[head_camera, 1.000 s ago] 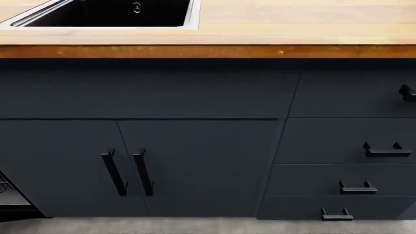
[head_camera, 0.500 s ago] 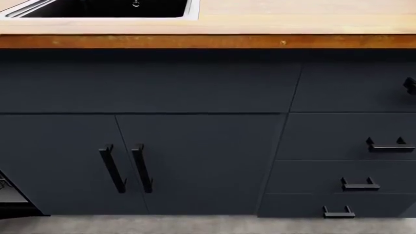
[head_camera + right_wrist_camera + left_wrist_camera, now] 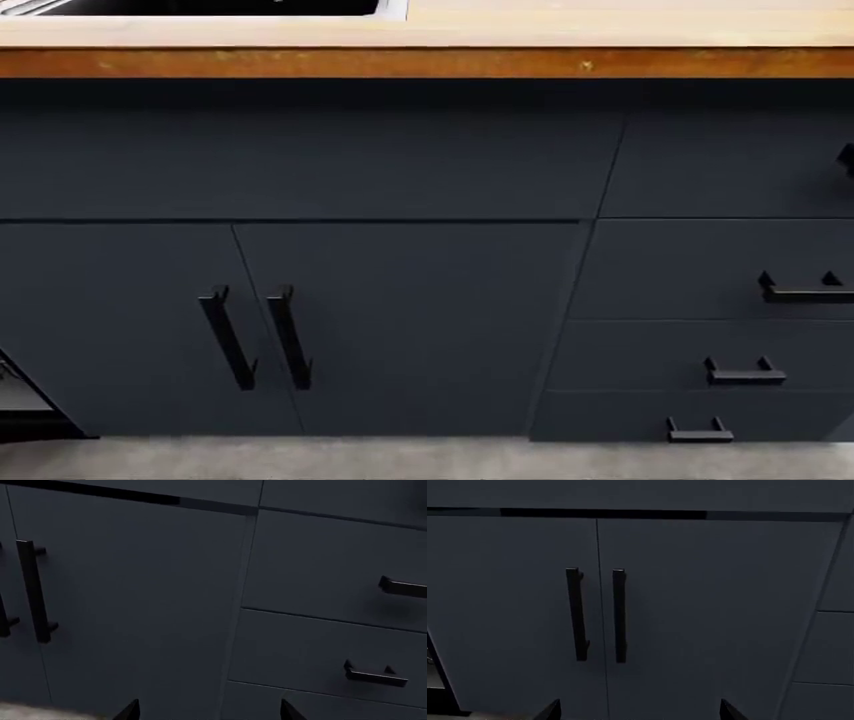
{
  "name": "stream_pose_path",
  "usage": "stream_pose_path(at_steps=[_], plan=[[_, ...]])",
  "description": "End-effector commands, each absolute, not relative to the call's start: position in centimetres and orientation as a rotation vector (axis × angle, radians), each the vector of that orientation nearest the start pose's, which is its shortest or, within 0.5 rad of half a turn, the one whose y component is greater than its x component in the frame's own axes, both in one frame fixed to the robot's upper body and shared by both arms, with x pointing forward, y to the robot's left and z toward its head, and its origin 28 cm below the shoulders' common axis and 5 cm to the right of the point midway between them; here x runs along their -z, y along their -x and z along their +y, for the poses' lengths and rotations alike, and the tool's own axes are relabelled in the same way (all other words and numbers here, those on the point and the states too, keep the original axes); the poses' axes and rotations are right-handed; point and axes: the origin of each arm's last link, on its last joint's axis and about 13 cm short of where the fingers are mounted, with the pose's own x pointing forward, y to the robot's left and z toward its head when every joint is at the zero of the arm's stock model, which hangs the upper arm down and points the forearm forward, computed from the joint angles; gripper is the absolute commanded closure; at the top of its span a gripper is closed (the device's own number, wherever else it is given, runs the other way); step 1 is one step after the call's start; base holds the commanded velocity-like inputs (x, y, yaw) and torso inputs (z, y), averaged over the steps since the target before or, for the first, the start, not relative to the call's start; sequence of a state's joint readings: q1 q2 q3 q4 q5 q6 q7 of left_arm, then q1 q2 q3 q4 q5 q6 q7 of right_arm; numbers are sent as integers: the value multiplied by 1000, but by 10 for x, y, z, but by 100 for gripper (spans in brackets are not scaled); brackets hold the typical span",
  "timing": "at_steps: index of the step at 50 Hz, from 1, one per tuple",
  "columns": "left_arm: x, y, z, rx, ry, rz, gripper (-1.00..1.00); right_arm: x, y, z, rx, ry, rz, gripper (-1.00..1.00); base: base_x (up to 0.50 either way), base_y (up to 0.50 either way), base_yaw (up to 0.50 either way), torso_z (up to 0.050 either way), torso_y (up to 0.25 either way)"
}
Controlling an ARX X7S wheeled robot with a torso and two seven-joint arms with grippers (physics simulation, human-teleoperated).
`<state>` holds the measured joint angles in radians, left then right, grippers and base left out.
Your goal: Close the dishwasher door
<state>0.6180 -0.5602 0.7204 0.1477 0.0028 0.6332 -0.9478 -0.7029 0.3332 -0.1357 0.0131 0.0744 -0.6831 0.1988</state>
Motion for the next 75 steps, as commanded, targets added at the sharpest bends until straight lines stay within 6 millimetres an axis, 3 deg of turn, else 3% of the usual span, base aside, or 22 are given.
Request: stream_pose_path(at_steps=[1, 75], plan=[[3, 10, 192, -66, 13, 59, -100, 22, -16, -144, -67, 121, 48, -100, 0, 0, 0, -26, 0], [2, 10, 192, -64, 14, 60, -100, 21, -17, -144, -66, 122, 48, -100, 0, 0, 0, -26, 0]])
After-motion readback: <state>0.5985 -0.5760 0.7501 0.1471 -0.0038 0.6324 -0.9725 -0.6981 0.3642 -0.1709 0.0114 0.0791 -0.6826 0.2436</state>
